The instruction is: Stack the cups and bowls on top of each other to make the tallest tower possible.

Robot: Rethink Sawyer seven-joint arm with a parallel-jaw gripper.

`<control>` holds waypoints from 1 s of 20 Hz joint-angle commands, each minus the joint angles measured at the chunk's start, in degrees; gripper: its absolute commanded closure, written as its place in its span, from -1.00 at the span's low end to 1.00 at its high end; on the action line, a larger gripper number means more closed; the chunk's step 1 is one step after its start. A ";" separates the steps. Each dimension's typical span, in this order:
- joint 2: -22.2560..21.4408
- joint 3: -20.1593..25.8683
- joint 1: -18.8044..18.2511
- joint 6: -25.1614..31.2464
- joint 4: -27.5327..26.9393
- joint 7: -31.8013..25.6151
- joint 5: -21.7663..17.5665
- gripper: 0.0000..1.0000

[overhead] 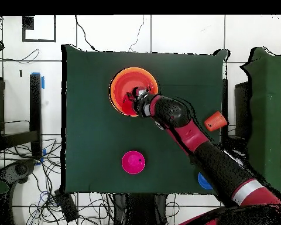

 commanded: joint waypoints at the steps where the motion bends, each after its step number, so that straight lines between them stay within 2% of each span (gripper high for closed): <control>1: -3.16 -9.47 6.74 5.74 -5.55 6.47 0.40 1.00; 5: -3.73 -10.75 6.81 7.38 -6.56 5.18 -0.29 1.00; 6: -3.90 -11.29 7.00 7.43 -6.81 4.74 -0.47 -1.00; 10: -4.47 -11.46 6.88 7.06 -6.30 4.31 -0.85 -1.00; 14: -7.79 -13.93 7.53 9.26 -5.30 6.34 0.08 -1.00; 17: -10.47 -14.30 6.49 10.63 -3.42 6.42 0.27 -1.00; 20: -13.63 -15.81 6.57 13.98 -2.63 6.88 0.31 -1.00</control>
